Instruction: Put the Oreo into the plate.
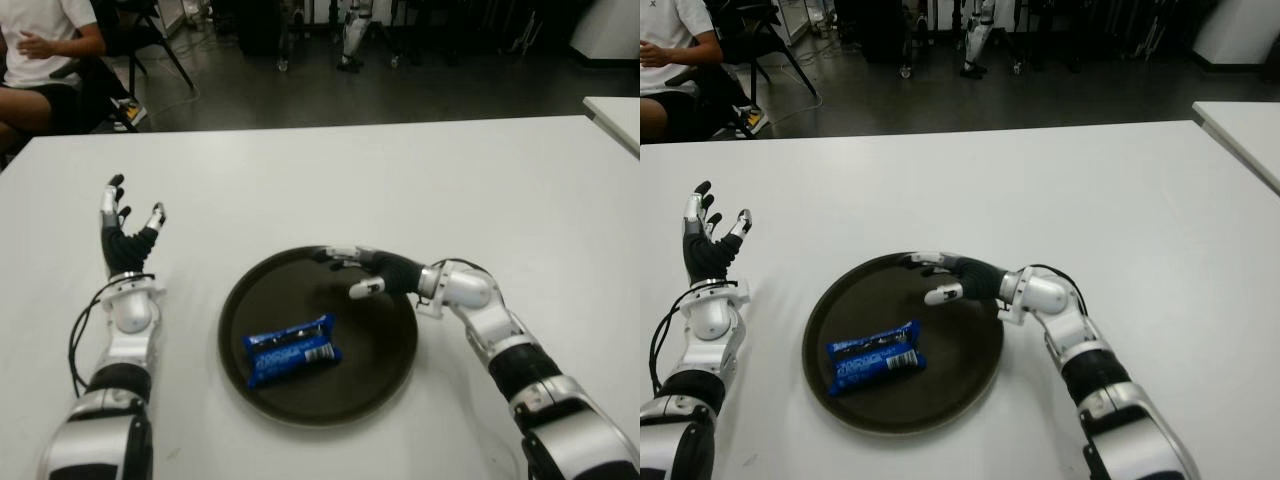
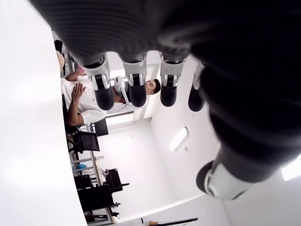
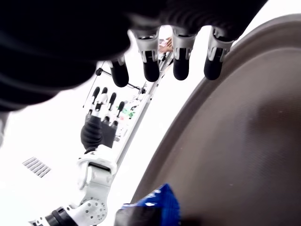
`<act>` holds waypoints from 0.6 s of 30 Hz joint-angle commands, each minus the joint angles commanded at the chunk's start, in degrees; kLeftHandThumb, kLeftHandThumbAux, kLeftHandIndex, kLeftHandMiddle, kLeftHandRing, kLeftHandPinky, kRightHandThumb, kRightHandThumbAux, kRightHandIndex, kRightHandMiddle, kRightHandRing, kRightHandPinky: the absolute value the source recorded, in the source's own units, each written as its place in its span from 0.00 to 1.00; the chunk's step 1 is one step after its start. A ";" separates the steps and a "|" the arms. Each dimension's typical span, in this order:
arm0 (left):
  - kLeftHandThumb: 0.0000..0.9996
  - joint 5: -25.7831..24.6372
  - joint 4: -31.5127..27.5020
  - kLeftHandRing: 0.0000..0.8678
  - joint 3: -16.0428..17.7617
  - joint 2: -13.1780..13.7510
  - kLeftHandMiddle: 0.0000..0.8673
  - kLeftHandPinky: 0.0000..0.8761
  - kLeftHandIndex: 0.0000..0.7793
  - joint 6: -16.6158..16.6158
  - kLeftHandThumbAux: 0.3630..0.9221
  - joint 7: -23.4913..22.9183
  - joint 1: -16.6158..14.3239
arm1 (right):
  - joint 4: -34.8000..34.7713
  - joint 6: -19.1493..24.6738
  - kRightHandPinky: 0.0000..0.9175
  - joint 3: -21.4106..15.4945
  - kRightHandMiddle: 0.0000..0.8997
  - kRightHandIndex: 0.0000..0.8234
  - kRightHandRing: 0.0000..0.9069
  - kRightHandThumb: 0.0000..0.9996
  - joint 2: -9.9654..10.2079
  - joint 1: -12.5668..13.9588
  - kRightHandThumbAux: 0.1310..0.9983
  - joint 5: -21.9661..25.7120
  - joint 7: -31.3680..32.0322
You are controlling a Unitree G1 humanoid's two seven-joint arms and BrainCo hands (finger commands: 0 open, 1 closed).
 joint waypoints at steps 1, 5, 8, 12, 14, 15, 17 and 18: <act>0.00 -0.10 0.16 0.00 0.07 0.04 0.00 0.00 0.00 0.05 0.66 -0.10 -0.06 | -0.10 0.20 0.00 -1.55 0.00 0.00 0.00 0.00 -0.30 -0.05 0.29 0.86 -1.03; 0.00 -0.14 0.53 0.00 0.10 0.17 0.00 0.00 0.00 0.14 0.67 -0.16 -0.22 | 2.81 -0.96 0.00 -6.59 0.00 0.00 0.00 0.00 1.87 -0.90 0.38 1.41 -11.47; 0.00 -0.09 0.74 0.00 -0.02 0.30 0.00 0.00 0.00 0.00 0.69 -0.23 -0.22 | 6.05 -3.44 0.00 -9.12 0.00 0.00 0.00 0.00 4.06 -1.29 0.43 -0.24 -22.09; 0.00 0.18 0.85 0.00 -0.30 0.47 0.00 0.00 0.00 -0.45 0.69 -0.27 -0.14 | 13.29 -6.27 0.00 -12.04 0.00 0.00 0.00 0.00 1.92 -2.97 0.47 -2.52 -34.54; 0.00 0.25 0.88 0.00 -0.39 0.48 0.00 0.00 0.00 -0.58 0.69 -0.27 -0.15 | 15.73 -7.11 0.00 -12.46 0.00 0.00 0.00 0.00 1.07 -3.81 0.48 -3.18 -37.43; 0.00 0.25 0.94 0.00 -0.41 0.56 0.00 0.00 0.00 -0.73 0.69 -0.34 -0.13 | 16.51 -7.40 0.00 -12.25 0.00 0.00 0.00 0.00 1.00 -4.24 0.49 -4.16 -39.86; 0.00 0.22 1.08 0.00 -0.41 0.67 0.00 0.00 0.00 -0.98 0.69 -0.51 -0.11 | 18.99 -7.66 0.00 -11.73 0.00 0.00 0.00 0.00 0.78 -5.53 0.51 -6.26 -45.60; 0.00 0.14 1.18 0.00 -0.37 0.73 0.00 0.00 0.00 -1.08 0.69 -0.66 -0.08 | 20.56 -7.60 0.00 -11.65 0.00 0.00 0.00 0.00 0.52 -6.15 0.52 -7.13 -48.53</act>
